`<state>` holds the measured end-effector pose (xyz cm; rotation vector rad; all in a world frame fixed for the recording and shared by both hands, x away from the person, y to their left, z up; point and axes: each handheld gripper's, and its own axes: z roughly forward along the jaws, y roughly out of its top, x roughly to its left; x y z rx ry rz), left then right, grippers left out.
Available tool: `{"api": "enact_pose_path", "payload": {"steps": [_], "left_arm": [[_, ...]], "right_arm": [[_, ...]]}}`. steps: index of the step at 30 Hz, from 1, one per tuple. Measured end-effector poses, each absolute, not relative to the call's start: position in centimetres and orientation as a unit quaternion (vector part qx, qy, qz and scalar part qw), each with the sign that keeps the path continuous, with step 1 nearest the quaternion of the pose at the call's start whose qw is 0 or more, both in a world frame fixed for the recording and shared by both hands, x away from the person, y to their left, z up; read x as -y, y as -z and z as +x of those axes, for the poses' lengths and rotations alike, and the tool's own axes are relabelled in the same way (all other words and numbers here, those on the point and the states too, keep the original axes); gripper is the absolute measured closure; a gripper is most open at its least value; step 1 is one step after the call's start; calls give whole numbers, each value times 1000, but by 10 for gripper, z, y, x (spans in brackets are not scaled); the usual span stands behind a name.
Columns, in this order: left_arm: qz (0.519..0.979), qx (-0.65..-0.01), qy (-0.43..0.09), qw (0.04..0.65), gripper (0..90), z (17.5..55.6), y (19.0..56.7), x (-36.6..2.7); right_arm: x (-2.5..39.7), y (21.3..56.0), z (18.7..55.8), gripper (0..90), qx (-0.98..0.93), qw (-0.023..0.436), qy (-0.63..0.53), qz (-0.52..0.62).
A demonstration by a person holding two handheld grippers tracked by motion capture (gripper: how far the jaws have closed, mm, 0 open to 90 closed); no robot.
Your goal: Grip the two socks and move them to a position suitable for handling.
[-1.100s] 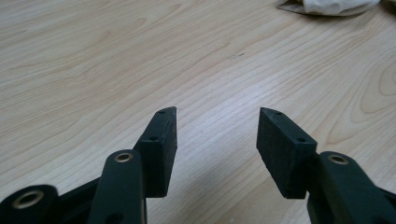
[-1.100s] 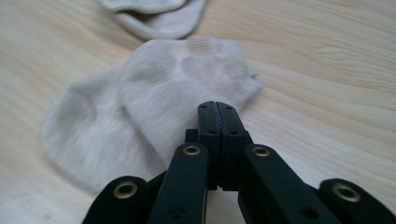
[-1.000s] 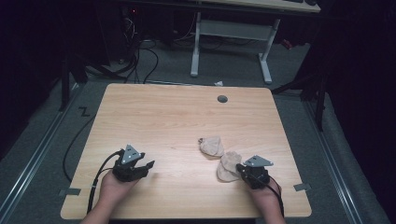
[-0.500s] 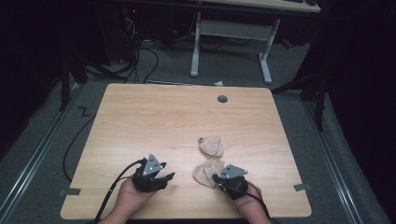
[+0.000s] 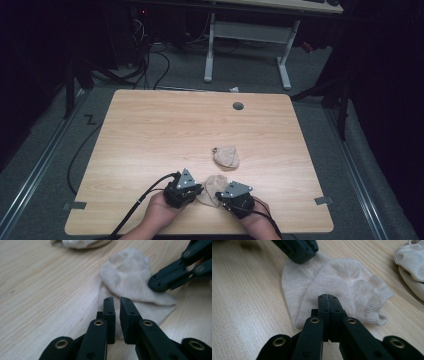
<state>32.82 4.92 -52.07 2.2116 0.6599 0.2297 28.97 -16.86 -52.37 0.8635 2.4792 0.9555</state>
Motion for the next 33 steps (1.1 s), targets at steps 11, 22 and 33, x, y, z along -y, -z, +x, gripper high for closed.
{"api": "enact_pose_path", "payload": {"steps": [11,22,33], "left_arm": [[886,-252,-95,377,829,322,524,-54],[884,-260,-93,378,836,327,525,-59],[885,-257,-95,378,839,323,525,-58]], "right_arm": [[194,525,297,900,-857,200,-318,353],[168,503,292,654,-838,206,-376,336],[139,520,301,580,-858,232,-327,320]]}}
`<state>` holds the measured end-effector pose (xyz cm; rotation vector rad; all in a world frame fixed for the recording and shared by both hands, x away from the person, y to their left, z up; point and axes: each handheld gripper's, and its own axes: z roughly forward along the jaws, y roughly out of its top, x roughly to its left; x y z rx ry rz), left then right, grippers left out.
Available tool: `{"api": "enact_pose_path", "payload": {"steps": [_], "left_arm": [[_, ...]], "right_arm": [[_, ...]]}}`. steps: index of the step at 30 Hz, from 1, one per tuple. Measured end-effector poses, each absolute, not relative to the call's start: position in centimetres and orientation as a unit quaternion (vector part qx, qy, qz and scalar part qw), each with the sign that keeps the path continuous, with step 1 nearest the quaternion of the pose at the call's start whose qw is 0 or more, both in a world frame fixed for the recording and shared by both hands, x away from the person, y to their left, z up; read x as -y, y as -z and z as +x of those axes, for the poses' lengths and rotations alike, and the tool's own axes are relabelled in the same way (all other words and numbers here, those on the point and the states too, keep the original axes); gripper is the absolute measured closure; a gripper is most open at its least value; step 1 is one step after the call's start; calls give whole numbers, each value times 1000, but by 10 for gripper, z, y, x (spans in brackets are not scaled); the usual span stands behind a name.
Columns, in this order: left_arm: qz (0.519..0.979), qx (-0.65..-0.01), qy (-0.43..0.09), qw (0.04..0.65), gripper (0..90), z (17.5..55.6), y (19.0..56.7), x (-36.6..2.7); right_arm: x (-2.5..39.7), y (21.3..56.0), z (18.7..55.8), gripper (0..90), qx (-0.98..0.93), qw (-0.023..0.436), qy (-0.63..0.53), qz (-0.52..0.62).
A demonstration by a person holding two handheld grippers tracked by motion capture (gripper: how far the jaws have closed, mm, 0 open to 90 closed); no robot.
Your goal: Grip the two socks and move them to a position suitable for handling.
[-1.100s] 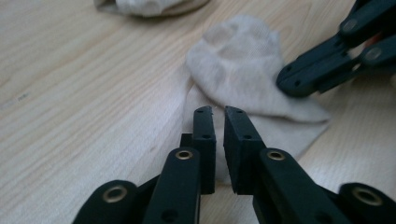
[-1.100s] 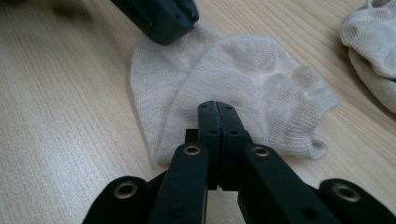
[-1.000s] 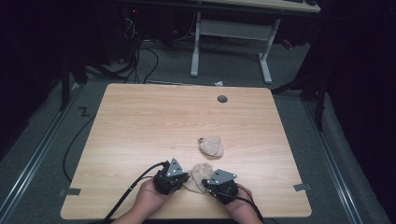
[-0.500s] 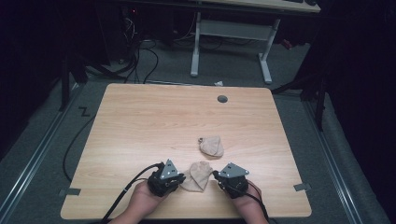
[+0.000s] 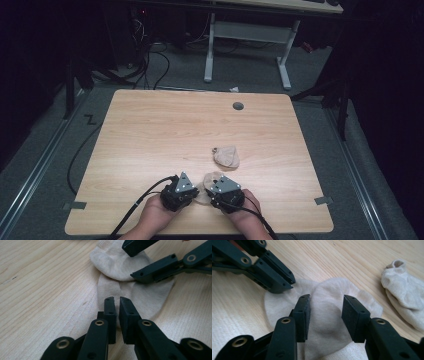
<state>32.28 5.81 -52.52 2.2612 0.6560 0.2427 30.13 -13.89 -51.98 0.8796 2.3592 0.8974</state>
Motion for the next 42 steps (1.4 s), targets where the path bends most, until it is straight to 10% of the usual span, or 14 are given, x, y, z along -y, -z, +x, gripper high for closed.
{"api": "enact_pose_path", "payload": {"steps": [4,6,26,42], "left_arm": [[886,-253,-99,377,840,322,525,-58],[886,-253,-100,376,843,322,525,-57],[895,-240,-114,359,812,320,521,-54],[893,-256,-104,356,776,328,522,-72]], "right_arm": [[135,525,302,620,-867,237,-313,306],[135,523,300,817,-865,249,-307,308],[234,501,279,775,-779,285,-353,433],[198,526,302,897,-834,218,-321,393]]}}
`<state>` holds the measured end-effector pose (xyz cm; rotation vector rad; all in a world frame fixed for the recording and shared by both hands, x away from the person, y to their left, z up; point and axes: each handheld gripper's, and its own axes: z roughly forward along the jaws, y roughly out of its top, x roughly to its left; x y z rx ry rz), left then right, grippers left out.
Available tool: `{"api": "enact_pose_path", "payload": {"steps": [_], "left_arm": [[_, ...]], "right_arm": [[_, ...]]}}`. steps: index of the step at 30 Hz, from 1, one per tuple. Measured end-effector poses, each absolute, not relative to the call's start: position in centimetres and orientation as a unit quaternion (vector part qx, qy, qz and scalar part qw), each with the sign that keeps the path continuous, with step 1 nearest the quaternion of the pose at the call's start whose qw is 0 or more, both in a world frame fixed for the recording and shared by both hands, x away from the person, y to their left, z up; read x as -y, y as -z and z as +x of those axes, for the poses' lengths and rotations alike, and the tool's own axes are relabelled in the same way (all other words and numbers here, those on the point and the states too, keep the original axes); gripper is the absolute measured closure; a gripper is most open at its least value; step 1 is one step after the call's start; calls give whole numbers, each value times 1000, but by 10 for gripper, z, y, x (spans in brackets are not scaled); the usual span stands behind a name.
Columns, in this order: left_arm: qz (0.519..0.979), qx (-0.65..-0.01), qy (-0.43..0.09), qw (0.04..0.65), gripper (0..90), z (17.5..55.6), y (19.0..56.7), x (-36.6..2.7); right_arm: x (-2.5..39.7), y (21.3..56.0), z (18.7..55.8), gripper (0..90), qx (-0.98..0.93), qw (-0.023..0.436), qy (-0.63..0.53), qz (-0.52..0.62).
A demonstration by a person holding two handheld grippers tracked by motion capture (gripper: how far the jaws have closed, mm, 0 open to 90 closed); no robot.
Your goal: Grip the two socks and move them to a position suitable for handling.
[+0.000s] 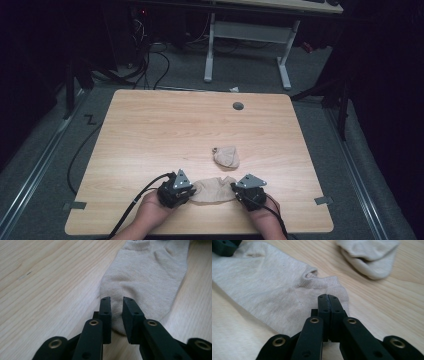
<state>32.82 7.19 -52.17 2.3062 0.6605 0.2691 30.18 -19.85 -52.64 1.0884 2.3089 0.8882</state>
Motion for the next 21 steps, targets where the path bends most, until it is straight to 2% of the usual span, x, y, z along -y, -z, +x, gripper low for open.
{"api": "enact_pose_path", "payload": {"steps": [10,17,21], "left_arm": [[884,-280,-115,355,775,314,523,-102],[880,-290,-128,353,770,308,522,-110],[861,-306,-137,382,674,309,511,-119]], "right_arm": [[175,526,296,891,-853,193,-332,353],[169,525,299,864,-858,188,-337,338],[171,515,299,868,-845,207,-359,339]]}}
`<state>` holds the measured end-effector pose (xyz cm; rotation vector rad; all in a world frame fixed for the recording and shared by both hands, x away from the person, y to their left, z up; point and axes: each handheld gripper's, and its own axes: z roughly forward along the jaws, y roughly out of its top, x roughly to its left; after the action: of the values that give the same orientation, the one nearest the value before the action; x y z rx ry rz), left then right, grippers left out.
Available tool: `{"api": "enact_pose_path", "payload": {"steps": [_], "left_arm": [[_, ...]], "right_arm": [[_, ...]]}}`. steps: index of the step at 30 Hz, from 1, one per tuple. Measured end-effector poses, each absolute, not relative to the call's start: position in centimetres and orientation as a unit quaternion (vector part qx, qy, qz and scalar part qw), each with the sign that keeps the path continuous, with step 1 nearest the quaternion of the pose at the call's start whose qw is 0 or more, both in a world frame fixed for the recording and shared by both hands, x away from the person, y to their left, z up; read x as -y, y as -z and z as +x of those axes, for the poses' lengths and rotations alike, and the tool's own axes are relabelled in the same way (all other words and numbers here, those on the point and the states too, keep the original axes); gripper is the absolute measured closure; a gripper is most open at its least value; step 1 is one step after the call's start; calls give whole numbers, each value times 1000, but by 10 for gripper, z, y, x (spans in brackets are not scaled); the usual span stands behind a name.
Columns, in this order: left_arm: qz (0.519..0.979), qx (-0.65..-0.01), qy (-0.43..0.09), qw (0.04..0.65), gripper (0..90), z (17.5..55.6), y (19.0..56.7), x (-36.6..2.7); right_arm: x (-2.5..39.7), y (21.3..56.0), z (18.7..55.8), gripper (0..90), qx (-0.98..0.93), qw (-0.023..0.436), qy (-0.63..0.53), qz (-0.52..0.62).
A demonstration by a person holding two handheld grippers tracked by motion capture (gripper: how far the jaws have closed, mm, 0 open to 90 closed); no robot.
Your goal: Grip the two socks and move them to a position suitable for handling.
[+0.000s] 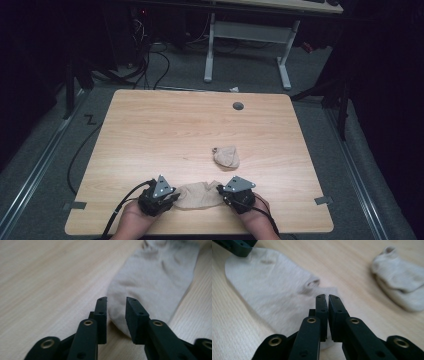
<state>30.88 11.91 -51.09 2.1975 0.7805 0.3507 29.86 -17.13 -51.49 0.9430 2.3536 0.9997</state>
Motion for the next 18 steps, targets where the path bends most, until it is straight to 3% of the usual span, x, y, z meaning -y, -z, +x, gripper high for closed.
{"api": "enact_pose_path", "payload": {"steps": [5,8,18], "left_arm": [[825,-344,-152,422,581,317,495,-152],[817,-364,-154,420,510,324,499,-168],[812,-381,-162,412,423,340,509,-176]], "right_arm": [[190,506,309,892,-825,237,-362,364],[207,499,333,900,-803,251,-360,402],[222,509,387,899,-784,240,-338,463]]}}
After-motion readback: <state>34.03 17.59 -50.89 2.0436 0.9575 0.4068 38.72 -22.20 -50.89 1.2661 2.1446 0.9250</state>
